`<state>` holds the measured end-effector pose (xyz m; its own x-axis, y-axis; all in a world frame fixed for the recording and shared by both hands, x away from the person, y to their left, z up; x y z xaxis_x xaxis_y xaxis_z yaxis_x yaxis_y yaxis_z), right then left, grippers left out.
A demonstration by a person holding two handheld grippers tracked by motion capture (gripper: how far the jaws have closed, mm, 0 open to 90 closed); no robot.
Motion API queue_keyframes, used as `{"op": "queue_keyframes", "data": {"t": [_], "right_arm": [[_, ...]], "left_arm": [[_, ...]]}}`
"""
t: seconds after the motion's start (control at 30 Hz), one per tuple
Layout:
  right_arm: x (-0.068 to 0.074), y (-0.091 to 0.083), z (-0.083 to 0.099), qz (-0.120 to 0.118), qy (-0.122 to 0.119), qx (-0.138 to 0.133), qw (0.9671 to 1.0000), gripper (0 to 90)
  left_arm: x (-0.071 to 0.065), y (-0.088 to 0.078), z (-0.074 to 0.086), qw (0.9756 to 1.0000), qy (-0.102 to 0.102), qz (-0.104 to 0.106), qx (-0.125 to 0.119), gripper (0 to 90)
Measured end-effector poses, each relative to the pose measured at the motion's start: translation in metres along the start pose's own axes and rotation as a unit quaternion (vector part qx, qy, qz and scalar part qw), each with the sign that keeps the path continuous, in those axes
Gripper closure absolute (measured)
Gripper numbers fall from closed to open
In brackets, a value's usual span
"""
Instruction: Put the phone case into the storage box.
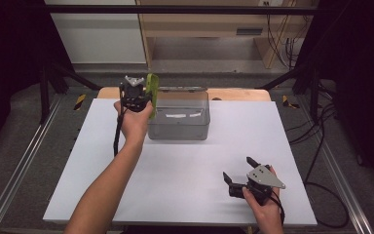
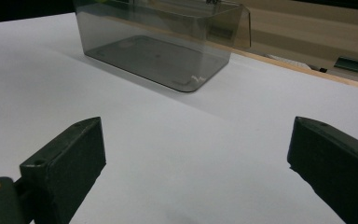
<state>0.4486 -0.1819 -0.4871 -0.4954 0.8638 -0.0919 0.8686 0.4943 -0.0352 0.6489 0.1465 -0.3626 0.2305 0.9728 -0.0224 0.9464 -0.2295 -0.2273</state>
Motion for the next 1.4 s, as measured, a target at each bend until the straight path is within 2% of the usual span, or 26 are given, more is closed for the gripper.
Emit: {"op": "queue_keyframes", "data": {"t": [0.13,0.63,0.87,1.03,1.4], "right_arm": [[0.0,0.0,0.0,0.001,0.0,0.001,1.0,4.4],[0.001,0.001,0.001,-0.003,0.0,0.002,1.0,4.4],[0.001,0.001,0.001,-0.002,-0.003,0.003,1.0,5.1],[0.001,0.0,0.001,-0.002,-0.001,0.004,1.0,4.8],[0.001,0.0,0.001,-0.002,0.002,0.005,1.0,4.9]], "left_arm": [[0.001,0.002,0.002,0.9999,0.011,-0.006,0.004,77.4],[0.006,0.006,0.01,0.9997,0.012,-0.012,0.015,77.4],[0.002,0.008,0.014,0.9996,0.018,-0.01,0.018,77.4],[-0.001,0.008,0.015,0.9993,0.031,-0.008,0.02,77.4],[-0.003,0.01,0.018,0.9992,0.031,-0.006,0.023,77.4]]}}
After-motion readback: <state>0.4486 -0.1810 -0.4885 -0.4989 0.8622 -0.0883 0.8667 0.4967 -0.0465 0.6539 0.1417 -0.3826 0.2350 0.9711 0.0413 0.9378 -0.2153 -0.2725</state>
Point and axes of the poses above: each handheld gripper's, and its own axes: y roughly forward along the jaws, z roughly out of its underside, x roughly to its left, the point moved 5 cm from there along y, roughly forward along the jaws, and after that the axes turned 15 degrees about -x, right-handed, at the moved point
